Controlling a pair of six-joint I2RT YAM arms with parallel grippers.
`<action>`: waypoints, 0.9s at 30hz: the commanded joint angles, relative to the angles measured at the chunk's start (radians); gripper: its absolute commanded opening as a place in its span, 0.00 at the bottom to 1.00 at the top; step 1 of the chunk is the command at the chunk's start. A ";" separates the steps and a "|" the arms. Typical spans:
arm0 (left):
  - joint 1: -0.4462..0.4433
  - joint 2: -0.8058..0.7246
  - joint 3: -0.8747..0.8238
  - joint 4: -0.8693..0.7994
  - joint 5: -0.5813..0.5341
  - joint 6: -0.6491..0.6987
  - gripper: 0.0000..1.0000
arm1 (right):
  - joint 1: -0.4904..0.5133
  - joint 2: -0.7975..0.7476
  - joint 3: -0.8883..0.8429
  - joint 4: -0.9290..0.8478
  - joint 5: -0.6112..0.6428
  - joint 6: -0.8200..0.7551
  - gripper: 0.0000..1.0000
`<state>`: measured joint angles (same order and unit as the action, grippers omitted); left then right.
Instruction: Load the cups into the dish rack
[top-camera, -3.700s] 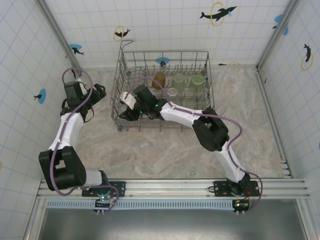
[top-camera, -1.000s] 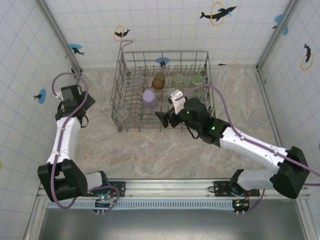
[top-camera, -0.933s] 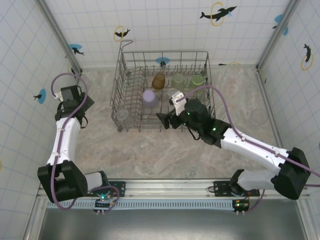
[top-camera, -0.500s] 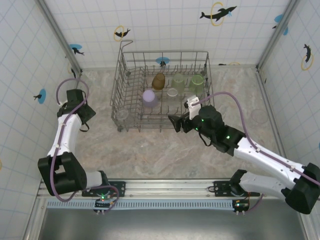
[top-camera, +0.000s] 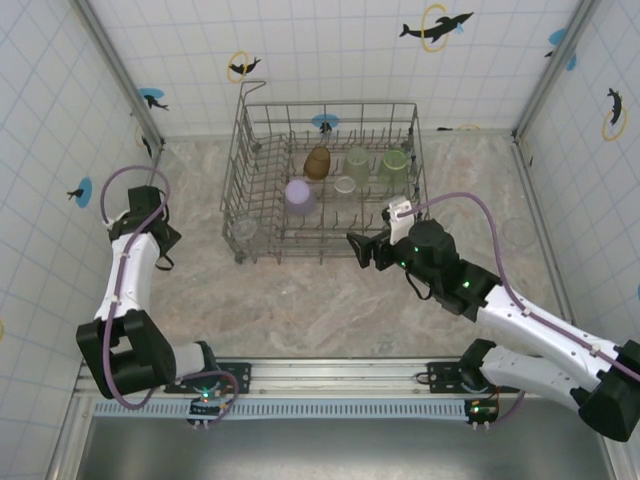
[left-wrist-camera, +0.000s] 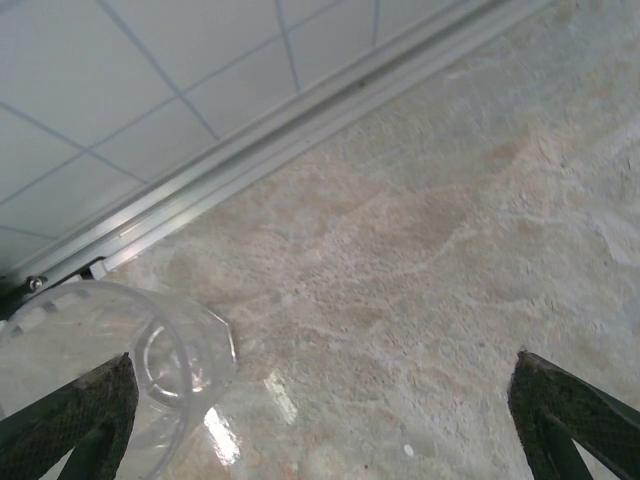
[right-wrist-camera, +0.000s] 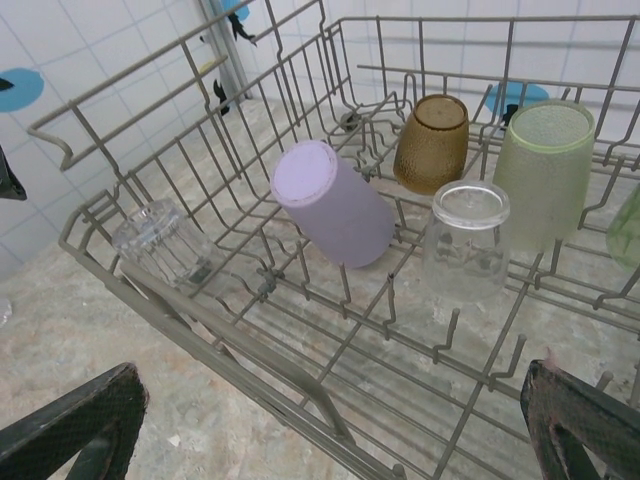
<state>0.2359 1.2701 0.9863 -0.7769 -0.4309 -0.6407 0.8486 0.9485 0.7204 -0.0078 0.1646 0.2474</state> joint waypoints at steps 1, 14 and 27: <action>0.036 -0.040 -0.042 -0.008 -0.016 -0.056 0.98 | -0.007 -0.025 -0.026 0.065 0.016 0.022 0.99; 0.138 -0.044 -0.165 0.074 0.094 -0.024 0.98 | -0.018 -0.018 -0.041 0.077 0.024 0.048 0.99; 0.159 -0.015 -0.274 0.154 0.042 0.013 0.92 | -0.022 -0.020 -0.060 0.130 0.034 0.081 0.99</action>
<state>0.3874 1.2461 0.7284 -0.6506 -0.3641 -0.6506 0.8310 0.9447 0.6849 0.0677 0.1814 0.3134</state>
